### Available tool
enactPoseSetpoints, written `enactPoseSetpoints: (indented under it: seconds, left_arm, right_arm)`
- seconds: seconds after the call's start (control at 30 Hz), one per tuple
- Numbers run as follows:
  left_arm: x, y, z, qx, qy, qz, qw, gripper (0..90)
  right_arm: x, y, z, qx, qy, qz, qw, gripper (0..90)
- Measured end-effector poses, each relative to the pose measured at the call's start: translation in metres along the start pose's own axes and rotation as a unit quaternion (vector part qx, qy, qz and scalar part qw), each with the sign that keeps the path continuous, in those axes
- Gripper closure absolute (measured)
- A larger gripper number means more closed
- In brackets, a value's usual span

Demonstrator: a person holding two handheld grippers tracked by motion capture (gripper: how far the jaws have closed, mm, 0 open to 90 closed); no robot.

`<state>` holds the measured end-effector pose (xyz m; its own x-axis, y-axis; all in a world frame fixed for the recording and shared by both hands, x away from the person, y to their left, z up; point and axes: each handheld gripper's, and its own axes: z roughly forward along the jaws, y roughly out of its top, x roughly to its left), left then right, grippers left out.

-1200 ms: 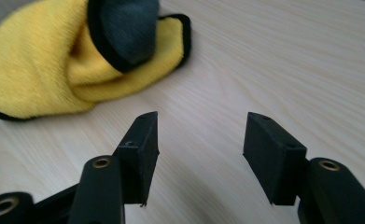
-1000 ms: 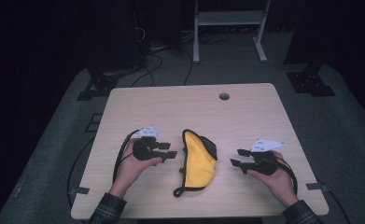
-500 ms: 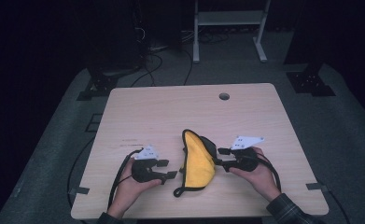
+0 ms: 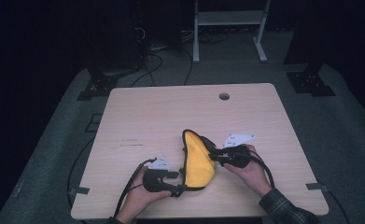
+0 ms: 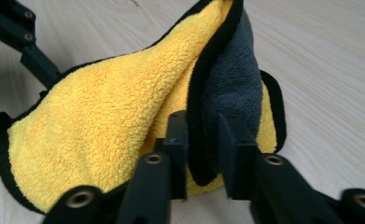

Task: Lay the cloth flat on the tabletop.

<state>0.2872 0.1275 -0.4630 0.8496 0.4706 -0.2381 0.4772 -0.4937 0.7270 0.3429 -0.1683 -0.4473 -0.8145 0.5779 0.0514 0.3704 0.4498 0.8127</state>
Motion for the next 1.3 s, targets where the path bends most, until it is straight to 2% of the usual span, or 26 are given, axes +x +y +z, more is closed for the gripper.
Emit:
enactPoseSetpoints:
  seconds: [0.07,0.27,0.4,0.43,0.47,0.53,0.6,0.63,0.67,0.73,0.83,0.97,1.03,1.07,1.1,1.13,1.17,1.2,1.27,1.3]
  left_arm:
    - [-0.002,0.000,0.004,0.009,-0.004,0.004,0.9999,38.2]
    - [-0.007,0.000,0.010,0.031,-0.012,0.019,0.9993,43.2]
    - [-0.009,-0.001,0.012,0.043,-0.005,0.025,0.9988,46.8]
    - [-0.009,-0.002,0.012,0.044,-0.007,0.025,0.9987,50.3]
    - [-0.008,-0.002,0.011,0.053,-0.009,0.027,0.9982,60.2]
    - [-0.008,-0.002,0.010,0.058,-0.007,0.025,0.9980,69.3]
    - [-0.008,-0.002,0.009,0.063,-0.008,0.019,0.9978,72.2]
    - [-0.008,-0.002,0.009,0.066,-0.006,0.016,0.9977,79.0]
    - [-0.007,-0.001,0.008,0.071,-0.008,0.013,0.9974,81.0]
    - [-0.006,-0.001,0.007,0.068,-0.010,0.000,0.9976,82.3]
    - [-0.003,0.000,0.002,0.068,-0.007,-0.003,0.9976,83.5]
    - [0.004,0.002,-0.011,0.053,0.006,-0.010,0.9985,84.1]
    - [0.010,0.003,-0.020,0.043,0.020,-0.012,0.9988,84.2]
    - [0.016,0.005,-0.030,0.028,0.034,-0.019,0.9989,84.4]
    - [0.016,0.005,-0.030,0.028,0.034,-0.019,0.9989,84.5]
    - [0.019,0.006,-0.035,0.021,0.042,-0.019,0.9987,84.5]
    - [0.026,0.007,-0.045,0.009,0.059,-0.022,0.9980,84.6]
    - [0.026,0.007,-0.045,0.009,0.059,-0.022,0.9980,84.7]
    - [0.036,0.009,-0.056,-0.007,0.077,-0.028,0.9966,84.8]
    - [0.036,0.009,-0.056,-0.007,0.077,-0.028,0.9966,84.8]
  right_arm:
    - [-0.001,0.000,-0.001,0.000,-0.001,0.003,1.0000,79.7]
    - [-0.001,0.000,-0.002,0.001,-0.003,0.003,1.0000,80.8]
    - [-0.001,0.000,-0.002,0.000,-0.003,0.002,1.0000,81.6]
    - [-0.001,0.000,-0.002,-0.001,-0.003,0.000,1.0000,82.1]
    - [-0.001,0.000,-0.003,-0.001,-0.003,0.003,1.0000,83.0]
    - [-0.001,0.000,-0.004,-0.002,-0.004,0.004,1.0000,83.9]
    - [-0.001,0.000,-0.004,-0.003,-0.004,0.004,1.0000,84.2]
    - [-0.001,0.001,-0.004,-0.004,-0.003,0.006,1.0000,84.5]
    - [-0.001,0.001,-0.006,-0.004,-0.002,0.007,1.0000,84.9]
    - [-0.001,0.002,-0.007,-0.005,-0.003,0.007,1.0000,85.1]
    - [-0.002,0.003,-0.010,-0.007,-0.005,0.012,0.9999,85.3]
    - [-0.008,0.003,-0.017,-0.010,-0.009,0.022,0.9997,85.5]
    - [-0.009,0.004,-0.019,-0.012,-0.010,0.025,0.9996,85.5]
    - [-0.013,0.004,-0.024,-0.016,-0.014,0.028,0.9994,85.5]
    - [-0.013,0.004,-0.024,-0.016,-0.014,0.028,0.9994,85.5]
    - [-0.015,0.005,-0.027,-0.019,-0.017,0.030,0.9992,85.5]
    - [-0.019,0.005,-0.032,-0.024,-0.022,0.033,0.9989,85.5]
    - [-0.019,0.005,-0.032,-0.024,-0.022,0.033,0.9989,85.5]
    - [-0.024,0.007,-0.038,-0.029,-0.028,0.036,0.9985,85.6]
    - [-0.024,0.007,-0.038,-0.029,-0.028,0.036,0.9985,85.6]
